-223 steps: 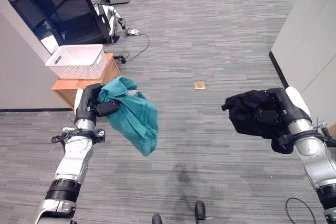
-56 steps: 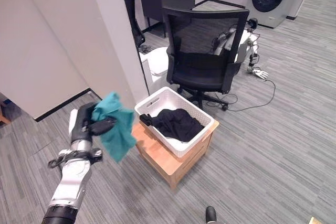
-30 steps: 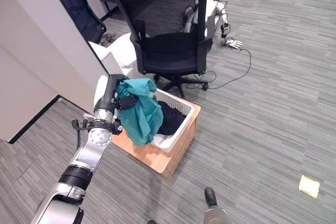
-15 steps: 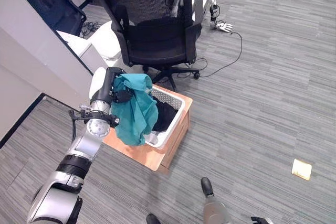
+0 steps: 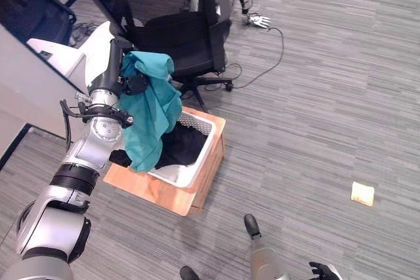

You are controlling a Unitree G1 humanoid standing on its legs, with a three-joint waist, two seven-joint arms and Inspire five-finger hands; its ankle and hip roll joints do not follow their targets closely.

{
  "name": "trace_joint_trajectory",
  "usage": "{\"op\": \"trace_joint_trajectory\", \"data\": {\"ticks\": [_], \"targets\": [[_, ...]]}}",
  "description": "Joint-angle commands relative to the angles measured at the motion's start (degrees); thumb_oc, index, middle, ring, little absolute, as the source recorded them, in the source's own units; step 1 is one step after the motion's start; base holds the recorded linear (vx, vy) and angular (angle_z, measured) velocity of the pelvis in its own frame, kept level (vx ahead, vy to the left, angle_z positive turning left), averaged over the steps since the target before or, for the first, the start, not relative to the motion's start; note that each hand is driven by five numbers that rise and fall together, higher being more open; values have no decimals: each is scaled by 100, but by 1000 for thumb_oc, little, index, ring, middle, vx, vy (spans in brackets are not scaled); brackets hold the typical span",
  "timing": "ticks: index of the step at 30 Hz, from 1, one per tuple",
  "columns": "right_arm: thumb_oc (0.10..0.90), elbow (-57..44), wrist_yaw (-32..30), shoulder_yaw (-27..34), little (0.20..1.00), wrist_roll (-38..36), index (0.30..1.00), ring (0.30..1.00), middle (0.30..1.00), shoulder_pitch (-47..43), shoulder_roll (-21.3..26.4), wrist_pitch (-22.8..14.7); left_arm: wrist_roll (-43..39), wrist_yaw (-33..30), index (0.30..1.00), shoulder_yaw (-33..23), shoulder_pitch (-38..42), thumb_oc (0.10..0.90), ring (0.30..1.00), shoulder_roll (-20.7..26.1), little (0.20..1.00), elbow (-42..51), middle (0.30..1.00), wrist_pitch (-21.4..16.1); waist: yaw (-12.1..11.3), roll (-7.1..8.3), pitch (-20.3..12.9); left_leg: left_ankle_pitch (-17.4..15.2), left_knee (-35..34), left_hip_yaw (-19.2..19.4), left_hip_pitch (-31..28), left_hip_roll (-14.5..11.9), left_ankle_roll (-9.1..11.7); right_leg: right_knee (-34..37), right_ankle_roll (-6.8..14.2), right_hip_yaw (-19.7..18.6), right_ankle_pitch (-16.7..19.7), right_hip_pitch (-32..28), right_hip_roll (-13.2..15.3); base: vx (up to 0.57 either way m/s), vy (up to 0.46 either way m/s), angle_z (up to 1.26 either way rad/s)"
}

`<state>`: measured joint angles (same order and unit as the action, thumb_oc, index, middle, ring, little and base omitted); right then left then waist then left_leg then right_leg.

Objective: Pick up bed clothes into laundry basket.

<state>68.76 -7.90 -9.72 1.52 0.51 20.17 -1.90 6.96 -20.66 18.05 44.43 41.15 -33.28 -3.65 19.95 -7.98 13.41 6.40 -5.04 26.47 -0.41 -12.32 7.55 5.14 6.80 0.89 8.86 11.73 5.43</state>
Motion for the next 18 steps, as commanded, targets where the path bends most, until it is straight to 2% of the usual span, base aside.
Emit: {"op": "trace_joint_trajectory", "data": {"ticks": [1, 5, 6, 7, 11, 17, 18], "targets": [[800, 156, -177, -209, 900, -145, 900, 900, 900, 251, -93, 39, -5, -289, 300, -538, 417, 400, 300, 426, 300, -1, 300, -314, 81, 339, -212, 28, 4, -145, -109, -651, 674, -14, 194, 345, -620, -124, 68, -25, -12, -12], [800, 176, -192, -188, 900, -172, 900, 900, 900, 239, -122, 32, 34, -167, 300, -521, 190, 400, 300, 282, 300, -53, 300, -278, 69, 343, -169, 17, 4, -156, -42, -652, 669, -14, 187, 354, -590, -41, 72, -19, -8, -5], [800, 105, -297, -374, 900, -173, 900, 900, 900, 0, -305, -6, 79, -128, 300, -499, -143, 400, 300, -13, 300, -56, 300, -234, -17, 337, -129, 22, 4, -186, 9, -638, 659, -14, 172, 344, -577, 15, 70, -52, -28, -2], [800, 100, -311, -377, 900, -183, 900, 900, 900, -17, -323, 5, 51, -99, 300, -502, -149, 400, 300, -37, 300, -156, 300, -205, 8, 344, -129, 19, 4, -175, 26, -644, 661, -14, 173, 334, -572, 44, 62, -37, -13, -1], [800, 94, -333, -294, 900, -247, 900, 900, 900, 21, -277, -25, -70, -7, 300, -443, -183, 400, 300, -194, 300, -541, 300, -184, 40, 349, -90, -24, 4, -149, 68, -662, 665, -14, 183, 305, -576, 111, 40, -9, -2, -1], [800, 81, -267, -276, 900, -237, 900, 900, 900, -67, -186, -38, 20, 305, 300, -413, -836, 400, 300, -651, 300, -426, 300, -156, -68, 382, -49, 12, 4, -213, 228, -684, 642, -14, 143, 364, -514, 234, 18, -35, -10, 0], [800, 71, -254, -283, 900, -245, 900, 900, 900, -138, -158, -37, 62, 335, 900, -402, -912, 800, 900, -697, 900, -521, 900, -124, -90, 389, -46, 11, 4, -216, 252, -692, 644, -14, 134, 373, -508, 245, 16, -46, -6, 4]]}}
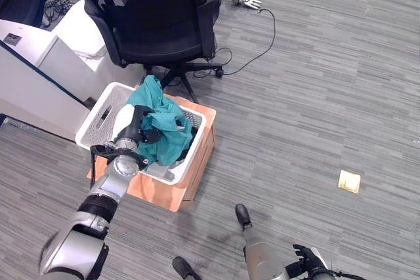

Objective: Pick up bed clothes into laundry basket.

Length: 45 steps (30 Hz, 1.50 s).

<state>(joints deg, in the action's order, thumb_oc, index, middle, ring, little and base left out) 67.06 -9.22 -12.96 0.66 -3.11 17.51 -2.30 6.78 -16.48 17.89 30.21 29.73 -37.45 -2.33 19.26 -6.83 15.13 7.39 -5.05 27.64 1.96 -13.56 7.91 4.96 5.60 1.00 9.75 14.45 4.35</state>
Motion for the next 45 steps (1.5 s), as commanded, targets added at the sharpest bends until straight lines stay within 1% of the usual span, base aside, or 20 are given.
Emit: {"op": "trace_joint_trajectory", "data": {"ticks": [1, 13, 17, 18, 21, 22, 25, 29, 30, 33, 34, 35, 36, 38, 39, 40, 41, 42, 43, 45], "targets": [[800, 225, -102, 27, 900, -166, 900, 900, 900, 146, 152, 6, 65, -66, 900, -402, 485, 800, 900, 442, 900, -246, 900, -215, -42, 280, -215, -83, 5, -339, 35, -571, 609, 4, 247, 366, -587, -10, 114, -43, -7, 2], [800, 211, 3, 69, 900, -162, 900, 900, 900, 258, 198, 36, -68, -190, 900, -690, 423, 800, 900, 615, 900, -119, 900, -231, -175, 256, -246, -65, 5, -374, -48, -637, 628, 4, 210, 473, -712, -196, 71, -1, -1, 0], [800, 176, 41, 130, 900, -113, 900, 900, 900, 297, 264, 30, 135, -345, 900, -857, 409, 800, 900, 1075, 900, 610, 900, -382, -260, 250, -302, -4, 5, -445, -153, -644, 641, 4, 190, 571, -771, -416, 82, 23, -19, 9], [800, 90, 34, 160, 900, -131, 900, 900, 900, 256, 340, -6, 156, -469, 900, -1023, 431, 800, 900, 1340, 900, 1030, 900, -533, -327, 243, -348, -15, 5, -455, -270, -664, 660, 4, 191, 629, -845, -578, 82, 19, -52, 29], [800, -86, 11, 114, 900, -169, 900, 900, 900, 137, 338, -47, -7, -712, 900, -1349, 431, 800, 900, 1577, 900, 1355, 900, -709, -402, 252, -420, 34, 5, -486, -402, -685, 671, 4, 158, 703, -886, -786, 68, 16, -59, 25], [800, -86, 11, 112, 900, -169, 900, 900, 900, 135, 337, -47, -7, -711, 900, -1351, 429, 800, 900, 1578, 900, 1357, 900, -709, -400, 251, -422, 37, 5, -488, -397, -685, 671, 4, 156, 704, -884, -782, 68, 32, -56, 29], [800, -435, -34, 27, 900, -111, 900, 900, 900, 45, 401, -84, -556, -951, 900, -1922, 388, 800, 900, 1742, 900, 2035, 900, -996, -592, 241, -553, 66, 5, -575, -563, -690, 686, 4, 138, 848, -1004, -1053, 77, 26, -54, 21], [800, -832, -65, -42, 900, 36, 900, 900, 900, -81, 557, -100, -951, -933, 900, -2452, -137, 800, 900, 1781, 900, 2514, 900, -1265, -742, 234, -618, 198, 5, -648, -610, -692, 676, 4, 101, 888, -1039, -1157, 33, -32, -33, 20], [800, -1152, -114, 36, 900, 152, 900, 900, 900, -179, 701, -127, -1202, -881, 900, -2830, -653, 800, 900, 1717, 900, 2902, 900, -1464, -921, 277, -609, 278, 5, -719, -669, -644, 649, 4, 85, 910, -1038, -1197, 17, -102, -44, -4], [800, -1575, -166, 210, 900, 255, 900, 900, 900, -213, 963, -105, -1671, -679, 900, -3226, -1359, 800, 900, 1326, 900, 3179, 900, -1632, -987, 355, -566, 279, 128, -550, -761, -626, 576, 4, 47, 1045, -1047, -1286, 98, -127, -63, 7], [800, -2117, -197, 467, 900, 318, 900, 900, 900, -238, 1310, -109, -2130, -309, 900, -3385, -1948, 800, 900, 1066, 900, 3288, 900, -1704, -1066, 503, -515, -47, 722, -397, -765, -579, 487, 4, -50, 1215, -1047, -1353, 198, -269, -150, 41], [800, -2359, -209, 592, 900, 310, 900, 900, 900, -281, 1530, -96, -2284, -133, 900, -3456, -2227, 800, 900, 953, 900, 3317, 900, -1724, -1088, 554, -509, -213, 1060, -467, -702, -533, 453, 4, -96, 1317, -1004, -1360, 247, -351, -183, 51], [800, -3109, -314, 695, 900, 565, 900, 900, 900, -356, 1639, -98, -2410, 65, 900, -3437, -2658, 800, 900, 620, 900, 3205, 900, -1687, -1158, 664, -477, -524, 1621, -513, -781, -468, 425, 4, -175, 1581, -979, -1387, 356, -300, -94, 75], [800, -3523, -284, 836, 900, 945, 900, 900, 900, 156, 1497, -291, -2404, 61, 900, -3448, -3125, 800, 900, 111, 900, 2947, 900, -1573, -1037, 708, -477, -738, 2033, -548, -926, -468, 422, 4, -225, 1886, -923, -1369, 443, -214, -30, 115], [800, -3553, -279, 846, 900, 955, 900, 900, 900, 200, 1504, -285, -2408, 68, 900, -3442, -3150, 800, 900, 101, 900, 2954, 900, -1576, -1012, 692, -492, -755, 2061, -583, -906, -482, 424, 4, -223, 1917, -930, -1384, 439, -159, 26, 100], [800, -4251, -323, 1193, 900, 1092, 900, 900, 900, 355, 1628, -314, -2408, 205, 900, -3453, -3463, 800, 900, -57, 900, 2775, 900, -1456, -969, 705, -504, -805, 2228, -670, -1020, -479, 440, 4, -240, 2089, -912, -1357, 467, -192, 72, 66], [800, -5072, -408, 1648, 900, 1154, 900, 900, 900, 489, 1701, -431, -2528, 379, 900, -3532, -3876, 800, 900, -217, 900, 2656, 900, -1413, -905, 713, -536, -905, 2224, -765, -1167, -421, 445, 3, -228, 2294, -865, -1290, 490, -191, 72, 46], [800, -5136, -388, 1673, 900, 1158, 900, 900, 900, 550, 1706, -401, -2535, 389, 900, -3525, -3904, 800, 900, -227, 900, 2671, 900, -1411, -885, 700, -551, -905, 2222, -793, -1163, -425, 444, 3, -224, 2323, -870, -1306, 491, -175, 140, 97], [800, -6041, -414, 2197, 900, 1211, 900, 900, 900, 691, 1750, -499, -2858, 598, 900, -3674, -4271, 800, 900, -548, 900, 2561, 900, -1267, -773, 617, -630, -1362, 1582, -631, -1630, -341, 396, -39, -63, 2427, -770, -1185, 519, -162, 179, 121], [800, -6528, -421, 2340, 900, 1315, 900, 900, 900, 674, 1777, -562, -2888, 663, 900, -3640, -4400, 800, 900, -623, 900, 2499, 900, -1202, -759, 601, -646, -1488, 1123, -512, -1774, -258, 310, -57, 23, 2478, -623, -1068, 595, -209, 220, 96]]}}
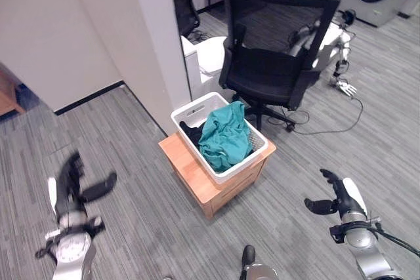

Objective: Pick up bed clothes into laundry basket.

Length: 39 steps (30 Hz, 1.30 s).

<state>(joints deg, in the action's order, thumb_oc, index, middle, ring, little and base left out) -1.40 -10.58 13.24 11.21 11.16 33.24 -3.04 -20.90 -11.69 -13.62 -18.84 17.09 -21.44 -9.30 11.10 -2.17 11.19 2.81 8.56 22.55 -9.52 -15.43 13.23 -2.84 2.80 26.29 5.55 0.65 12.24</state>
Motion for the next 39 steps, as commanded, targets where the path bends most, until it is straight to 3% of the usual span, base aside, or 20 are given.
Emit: {"op": "trace_joint_trajectory", "data": {"ticks": [1, 6, 7, 8, 9, 10, 12, 13, 14, 15, 17, 18, 19, 20, 25, 28, 30, 32, 36, 39], "targets": [[800, -210, -299, -249, 900, 368, 900, 900, 900, -966, 241, -619, -78, 217, 900, -393, 462, 800, 900, 640, 900, 767, 900, -429, 13, 135, -264, -1012, -766, 0, -704, -2, -291, 690, 403, 28, 4, 510, -108, -258, 219, 77], [800, -1005, -202, -749, 900, 67, 900, 900, 900, -1682, -38, -844, -158, 211, 900, -252, 469, 800, 900, 735, 900, 730, 900, -358, -156, 411, -33, -717, -1356, -300, -504, 284, -464, 267, 663, 103, 447, 916, 262, -368, 143, 72], [800, -1142, -39, -1128, 900, -334, 900, 900, 900, -1821, -351, -957, -210, 193, 900, -121, 572, 800, 900, 880, 900, 623, 900, -339, -223, 413, 151, -686, -1356, -681, -211, 359, -552, -143, 919, -731, 336, 1050, 148, -309, 89, 101], [800, -1138, -32, -1129, 900, -342, 900, 900, 900, -1836, -364, -959, -215, 196, 900, -133, 581, 800, 900, 894, 900, 615, 900, -342, -199, 462, 131, -647, -1356, -704, -158, 405, -566, -188, 915, -735, 332, 1112, 205, -451, 172, 113], [800, -1266, 114, -1291, 900, -571, 900, 900, 900, -1852, -476, -1018, -241, 224, 900, -123, 558, 800, 900, 949, 900, 629, 900, -312, -264, 423, 212, -571, -1356, -854, -16, 448, -636, -447, 974, -1250, 168, 1090, 57, -391, 230, 210], [800, -1261, 349, -1710, 900, -889, 900, 900, 900, -1928, -649, -1158, -166, 265, 900, -91, 509, 800, 900, 1103, 900, 721, 900, -300, -524, 283, 303, -352, -1356, -1278, 377, 566, -818, -1246, 912, -1946, -335, 882, -279, -434, 280, 228], [800, -1163, 518, -2066, 900, -1052, 900, 900, 900, -2098, -687, -1262, -136, 353, 900, -75, 420, 800, 900, 1162, 900, 968, 900, -358, -862, 143, 339, -118, -1353, -1808, 739, 671, -913, -1761, 755, -2275, -1098, 560, -760, -240, 114, 216], [800, -1041, 557, -2166, 900, -1216, 900, 900, 900, -2439, -483, -1282, -327, 481, 900, -70, 457, 800, 900, 1199, 900, 1164, 900, -481, -1186, 256, 290, -69, -1311, -2160, 1001, 887, -917, -1124, 353, -2238, -1618, 50, -957, -24, -120, 208], [800, -979, 516, -2181, 900, -1268, 900, 900, 900, -2705, -308, -1243, -455, 562, 900, -110, 491, 800, 900, 1185, 900, 1286, 900, -532, -1359, 345, 243, -10, -1306, -2268, 1117, 1011, -846, -367, 201, -2092, -1567, -348, -1058, 68, -169, 236], [800, -684, 435, -1948, 900, -1569, 900, 900, 900, -2838, 63, -1287, -491, 622, 900, -43, 576, 800, 900, 1213, 900, 1459, 900, -690, -1517, 409, 258, 85, -1219, -2220, 1351, 1155, -766, 277, 181, -1952, -1361, -487, -1064, 68, -131, 219], [800, -532, 329, -1725, 900, -1673, 900, 900, 900, -2719, 229, -1282, -623, 735, 900, -51, 535, 800, 900, 1163, 900, 1591, 900, -747, -1515, 422, 352, 103, -1105, -2092, 1463, 1179, -747, 487, 160, -1942, -1340, -532, -1061, -98, 40, 213], [800, -313, 200, -1445, 900, -1728, 900, 900, 900, -2594, 476, -1305, -735, 736, 900, -136, 594, 800, 900, 1203, 900, 1633, 900, -838, -1422, 365, 462, 157, -861, -1188, 1697, 922, -745, 592, 226, -1490, -1190, -492, -838, -208, 106, 134], [800, -309, 200, -1439, 900, -1730, 900, 900, 900, -2599, 481, -1310, -736, 736, 900, -132, 603, 800, 900, 1202, 900, 1633, 900, -838, -1421, 354, 453, 178, -845, -1194, 1738, 915, -751, 597, 226, -1483, -1159, -464, -845, -401, 155, 207], [800, -225, 113, -1267, 900, -1618, 900, 900, 900, -2518, 667, -1189, -786, 657, 900, -271, 845, 800, 900, 1373, 900, 1548, 900, -829, -1246, 344, 430, -1, -466, -225, 1654, 468, -729, 610, 260, -905, -949, -297, -528, -296, 71, 208], [800, -32, 56, -792, 900, -1555, 900, 900, 900, -2255, 914, -1079, -761, 605, 900, -461, 1042, 800, 900, 1597, 900, 1492, 900, -896, -1119, 452, 202, -388, 186, -292, 1303, -101, -467, 560, 250, -227, -847, -431, -106, -149, 59, 152], [800, 137, -10, -470, 900, -1525, 900, 900, 900, -2090, 1105, -1005, -886, 578, 900, -513, 1100, 800, 900, 1617, 900, 1408, 900, -877, -882, 407, -42, -72, -72, 108, 605, -814, -179, 323, 261, 470, -788, -474, 248, -97, 243, 110], [800, 178, -13, -358, 900, -1570, 900, 900, 900, -2059, 1170, -985, -924, 599, 900, -495, 1131, 800, 900, 1657, 900, 1333, 900, -876, -797, 355, -160, 106, -396, 233, 430, -961, -69, 198, 340, 661, -758, -473, 398, -59, 320, 132], [800, 267, -32, -332, 900, -1623, 900, 900, 900, -2095, 1280, -974, -971, 654, 900, -400, 1217, 800, 900, 1766, 900, 1260, 900, -849, -787, 329, -216, 210, -638, 219, 409, -934, -37, 135, 410, 758, -712, -488, 477, 40, 248, 93], [800, 508, 39, -174, 900, -1721, 900, 900, 900, -1743, 1050, -914, -803, 826, 900, 3, 1490, 800, 900, 1807, 900, 1402, 900, -734, -903, 384, -304, 34, -1232, -71, 412, -392, -215, -277, 831, 967, -218, -572, 900, 113, 312, 97], [800, 617, -60, -105, 900, -1670, 900, 900, 900, -1672, 909, -910, -554, 753, 900, 94, 1616, 800, 900, 1961, 900, 1484, 900, -755, -924, 457, -253, -151, -1254, -224, 468, -156, -373, -575, 1096, 724, 80, -415, 1114, 21, 212, 88]]}}
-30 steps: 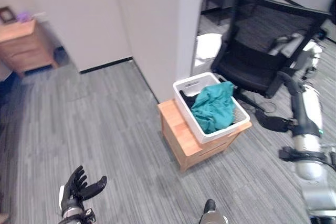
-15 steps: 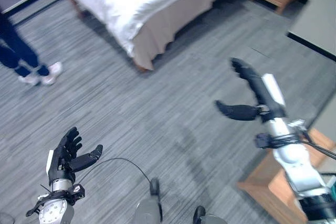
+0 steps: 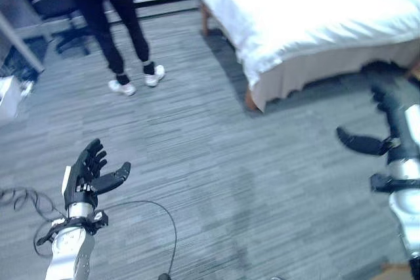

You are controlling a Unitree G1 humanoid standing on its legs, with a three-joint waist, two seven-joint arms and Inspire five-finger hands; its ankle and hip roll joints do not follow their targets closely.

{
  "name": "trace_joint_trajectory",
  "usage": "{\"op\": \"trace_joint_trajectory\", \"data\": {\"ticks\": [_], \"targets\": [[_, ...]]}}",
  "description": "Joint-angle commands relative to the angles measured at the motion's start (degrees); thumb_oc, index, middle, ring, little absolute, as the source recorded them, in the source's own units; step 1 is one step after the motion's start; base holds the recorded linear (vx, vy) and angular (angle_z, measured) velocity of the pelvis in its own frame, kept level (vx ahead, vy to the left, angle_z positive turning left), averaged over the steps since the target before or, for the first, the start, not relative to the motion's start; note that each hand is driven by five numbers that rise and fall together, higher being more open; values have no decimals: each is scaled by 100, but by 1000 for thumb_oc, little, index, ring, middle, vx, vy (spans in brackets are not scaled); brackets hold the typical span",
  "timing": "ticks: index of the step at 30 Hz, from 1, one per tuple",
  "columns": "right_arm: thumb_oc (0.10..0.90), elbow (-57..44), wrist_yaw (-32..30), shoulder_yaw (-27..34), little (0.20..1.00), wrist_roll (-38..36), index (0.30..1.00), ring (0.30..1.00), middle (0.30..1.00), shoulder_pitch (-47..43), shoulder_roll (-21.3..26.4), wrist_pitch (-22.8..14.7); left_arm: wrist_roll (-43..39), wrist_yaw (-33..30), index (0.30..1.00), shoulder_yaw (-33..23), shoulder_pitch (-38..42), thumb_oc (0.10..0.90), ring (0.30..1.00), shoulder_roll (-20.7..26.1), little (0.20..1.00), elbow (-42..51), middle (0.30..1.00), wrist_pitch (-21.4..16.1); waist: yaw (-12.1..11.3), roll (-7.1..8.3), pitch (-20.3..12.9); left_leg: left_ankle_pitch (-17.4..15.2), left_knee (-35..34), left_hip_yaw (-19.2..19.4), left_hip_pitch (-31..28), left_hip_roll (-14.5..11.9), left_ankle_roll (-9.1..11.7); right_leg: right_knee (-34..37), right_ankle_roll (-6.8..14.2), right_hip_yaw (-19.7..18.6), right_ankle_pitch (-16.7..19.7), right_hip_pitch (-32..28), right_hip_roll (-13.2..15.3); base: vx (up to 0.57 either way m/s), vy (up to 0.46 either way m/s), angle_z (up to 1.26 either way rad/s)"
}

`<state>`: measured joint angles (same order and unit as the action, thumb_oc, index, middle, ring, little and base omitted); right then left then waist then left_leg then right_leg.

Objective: Pick up bed clothes into laundry basket.

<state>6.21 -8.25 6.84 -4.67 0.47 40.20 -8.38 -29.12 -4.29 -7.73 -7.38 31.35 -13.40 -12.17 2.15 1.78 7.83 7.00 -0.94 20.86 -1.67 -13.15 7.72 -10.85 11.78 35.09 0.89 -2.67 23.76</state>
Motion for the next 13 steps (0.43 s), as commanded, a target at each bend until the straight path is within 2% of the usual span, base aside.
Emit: {"op": "trace_joint_trajectory", "data": {"ticks": [1, 2, 4, 6, 8, 13], "targets": [[800, -162, -384, 592, 900, -4, 900, 900, 900, -517, 11, -358, 421, -71, 900, -346, 662, 800, 900, 575, 900, 744, 900, -489, 108, 97, 142, -579, -322, -144, -249, -222, 46, 309, 103, -681, 511, 233, -277, -53, 125, 90], [800, -172, -388, 608, 900, 3, 900, 900, 900, -506, 1, -354, 427, -79, 900, -329, 680, 800, 900, 582, 900, 737, 900, -489, 83, 98, 125, -578, -319, -130, -229, -228, 47, 303, 94, -698, 509, 269, -283, -42, 161, 83], [800, -63, -504, 619, 900, 138, 900, 900, 900, -415, -118, -332, 513, -170, 900, -137, 1009, 800, 900, 520, 900, 549, 900, -455, 115, 68, 150, -663, -314, -448, -221, -54, -25, 795, 66, -1317, 226, 319, -628, 29, 90, 32], [800, -4, -540, 637, 900, 165, 900, 900, 900, -413, -141, -305, 519, -162, 900, -125, 1037, 800, 900, 509, 900, 476, 900, -461, 92, 90, 146, -677, -317, -504, -239, -5, -53, 926, 74, -1298, 287, 241, -630, 1, 8, 58], [800, 121, -559, 538, 900, 273, 900, 900, 900, -441, -235, -215, 566, -158, 900, -136, 955, 800, 900, 361, 900, 380, 900, -429, 47, 133, 4, -694, -329, -493, -256, 54, -86, 1227, 100, -1269, 452, 91, -620, 12, 0, 59], [800, 193, -518, 417, 900, 275, 900, 900, 900, -399, -351, -174, 673, -184, 900, -189, 738, 800, 900, 168, 900, 384, 900, -391, -23, 199, -158, -648, -341, -500, -270, 96, -95, 1465, 110, -1179, 559, -75, -611, 13, 25, -11]]}}
